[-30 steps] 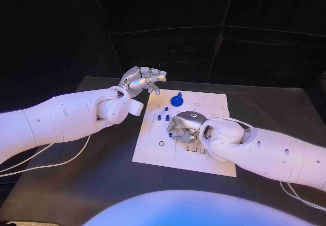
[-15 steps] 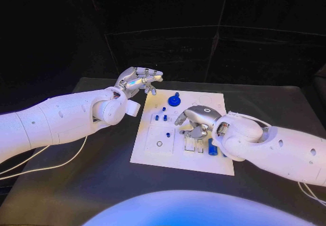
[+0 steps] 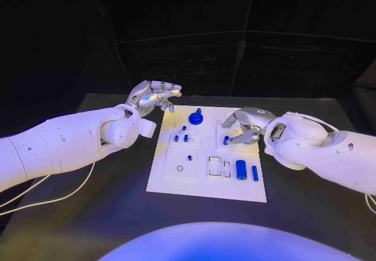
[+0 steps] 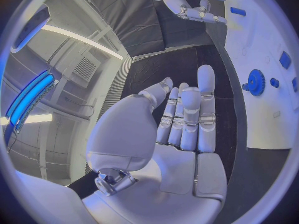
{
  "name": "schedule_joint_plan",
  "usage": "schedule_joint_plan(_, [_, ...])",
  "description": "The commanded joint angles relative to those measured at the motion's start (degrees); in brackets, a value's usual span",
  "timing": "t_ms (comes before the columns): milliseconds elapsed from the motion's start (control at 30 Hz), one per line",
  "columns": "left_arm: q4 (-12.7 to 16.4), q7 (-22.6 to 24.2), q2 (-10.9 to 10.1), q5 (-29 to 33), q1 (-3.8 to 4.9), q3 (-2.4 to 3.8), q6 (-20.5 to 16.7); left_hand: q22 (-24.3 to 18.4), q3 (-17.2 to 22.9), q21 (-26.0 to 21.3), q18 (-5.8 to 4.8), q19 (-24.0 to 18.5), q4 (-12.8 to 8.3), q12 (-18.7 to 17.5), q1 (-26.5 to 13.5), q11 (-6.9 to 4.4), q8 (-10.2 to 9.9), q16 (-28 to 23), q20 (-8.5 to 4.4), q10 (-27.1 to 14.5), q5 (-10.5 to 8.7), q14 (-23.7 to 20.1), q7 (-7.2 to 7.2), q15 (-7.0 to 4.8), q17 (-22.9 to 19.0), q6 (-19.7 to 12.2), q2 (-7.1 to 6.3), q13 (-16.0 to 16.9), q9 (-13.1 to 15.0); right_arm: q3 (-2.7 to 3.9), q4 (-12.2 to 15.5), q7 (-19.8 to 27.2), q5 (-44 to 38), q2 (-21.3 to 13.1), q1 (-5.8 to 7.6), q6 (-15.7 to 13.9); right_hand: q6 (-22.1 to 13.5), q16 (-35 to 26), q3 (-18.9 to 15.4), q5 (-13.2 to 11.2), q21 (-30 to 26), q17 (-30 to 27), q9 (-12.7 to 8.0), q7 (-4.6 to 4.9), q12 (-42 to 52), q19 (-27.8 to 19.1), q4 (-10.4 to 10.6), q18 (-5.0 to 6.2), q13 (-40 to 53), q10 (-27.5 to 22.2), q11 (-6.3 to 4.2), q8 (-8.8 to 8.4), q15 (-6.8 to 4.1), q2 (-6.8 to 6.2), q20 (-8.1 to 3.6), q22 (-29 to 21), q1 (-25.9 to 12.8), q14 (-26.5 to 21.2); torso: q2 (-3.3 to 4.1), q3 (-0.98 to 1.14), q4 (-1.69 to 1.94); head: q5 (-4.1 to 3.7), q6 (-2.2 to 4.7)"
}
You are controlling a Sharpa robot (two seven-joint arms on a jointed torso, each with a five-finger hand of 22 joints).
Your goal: Assemble the parts on the task board
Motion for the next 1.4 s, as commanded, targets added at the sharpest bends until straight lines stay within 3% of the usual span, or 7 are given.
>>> schedule_joint_plan(33, [-0.06,0.14,0.21,0.20,0.07,0.05,0.74,-0.06,-0.28,-0.24,0.79,-0.14,0.08,0.28,0.71,0.16,0.20,-0.28,0.08,-0.36,0.21,-0.50,0.06,-0.06,-0.05,-0.35,0.03,0.08,-0.07,0.02,-0.46,-1.70,-0.75,0.23,0.19,2.25,0.37,0.41,-0.48,0.29,-0.10,0.30,0.06,0.09,0.37,0.34,-0.01,0.53,0.04,0.46,-0.16,-0.05,-0.10,0.11,0.05,0.13,0.46,0.40,0.02,0.05,0.14,-0.12,0.07])
schedule_joint_plan(267, [-0.18,0.05,0.31,0.20,0.06,0.05,0.81,-0.06,-0.28,-0.24,0.79,-0.14,0.08,0.28,0.71,0.16,0.20,-0.28,0.08,-0.36,0.21,-0.50,0.06,-0.06,-0.05,-0.35,0.03,0.08,-0.07,-0.03,-1.73,-1.61,-1.51,1.49,0.19,4.37,0.65,-0.09,-1.58,0.37,-0.74,-0.59,0.07,0.03,1.28,-0.08,-0.14,0.68,0.01,0.75,-0.34,-0.04,-0.22,0.69,-0.10,-0.62,1.48,0.23,0.04,0.05,0.28,-0.08,-0.04])
schedule_joint_plan(500, [-0.22,0.06,0.37,0.20,0.05,0.04,0.87,-0.06,-0.28,-0.24,0.79,-0.14,0.08,0.28,0.71,0.16,0.20,-0.28,0.08,-0.36,0.21,-0.50,0.06,-0.06,-0.05,-0.35,0.03,0.08,-0.07,-0.08,-3.06,-1.31,-1.97,3.10,-0.02,6.28,2.71,0.82,-2.87,0.46,-0.35,0.13,0.19,0.56,4.53,0.67,-0.13,0.53,0.04,5.24,-1.31,0.29,-0.96,2.76,-0.64,0.03,2.92,0.84,0.01,0.04,0.17,0.03,-0.23])
schedule_joint_plan(667, [-0.28,0.16,0.44,0.20,0.05,0.04,0.80,-0.06,-0.28,-0.24,0.79,-0.14,0.08,0.28,0.71,0.16,0.20,-0.28,0.08,-0.36,0.21,-0.50,0.06,-0.06,-0.05,-0.35,0.03,0.08,-0.07,-0.10,-3.76,-1.27,-2.50,3.91,-0.23,7.58,5.35,2.95,-1.78,0.13,2.42,2.55,0.32,0.72,5.56,3.27,0.30,-0.25,-0.31,9.94,-2.19,0.86,-1.75,4.28,-1.20,3.59,3.68,1.81,-0.02,0.04,0.14,-0.02,-0.31])
schedule_joint_plan(867, [-0.34,0.26,0.46,0.20,0.04,0.04,0.73,-0.12,-0.33,-0.31,0.79,-0.13,0.02,0.40,0.78,0.16,0.26,-0.32,0.09,-0.44,0.21,-0.57,0.06,-0.05,-0.20,-0.39,0.06,0.09,-0.07,-0.11,-4.49,-1.55,-3.63,4.44,-0.44,8.51,7.21,4.11,-0.33,0.00,3.72,3.76,0.31,0.81,4.80,4.29,0.49,-0.58,-0.39,12.09,-2.38,1.13,-1.92,4.42,-1.36,5.21,4.19,2.13,0.01,0.06,0.15,-0.06,-0.43])
schedule_joint_plan(1200, [-0.69,0.33,0.49,0.20,0.02,0.04,0.66,-0.18,-0.30,-0.38,0.80,-0.11,-0.10,0.55,0.98,0.14,0.35,-0.33,0.09,-0.49,0.23,-0.60,0.04,-0.06,-0.30,-0.41,0.16,0.10,-0.05,-0.12,-5.05,-1.36,-4.11,4.80,-0.71,7.72,8.59,4.43,1.60,0.00,4.12,3.83,0.19,0.99,3.35,4.42,0.75,-0.65,-0.38,13.09,-2.32,1.04,-1.90,4.32,-1.38,5.69,4.49,2.03,0.02,0.03,0.13,0.11,-0.61])
schedule_joint_plan(1400, [-0.73,0.34,0.51,0.20,0.02,0.04,0.67,-0.18,-0.30,-0.38,0.80,-0.11,-0.10,0.55,0.98,0.14,0.35,-0.33,0.09,-0.49,0.23,-0.60,0.04,-0.06,-0.30,-0.41,0.16,0.10,-0.05,-0.12,-5.18,-0.38,-4.05,5.04,-0.90,4.01,11.56,6.74,4.50,-1.71,6.78,6.59,0.42,0.73,3.28,6.55,1.17,-1.36,-0.18,16.35,-2.87,1.86,-2.36,5.14,-1.58,9.20,4.74,2.65,-0.02,0.04,0.15,0.08,-0.63])
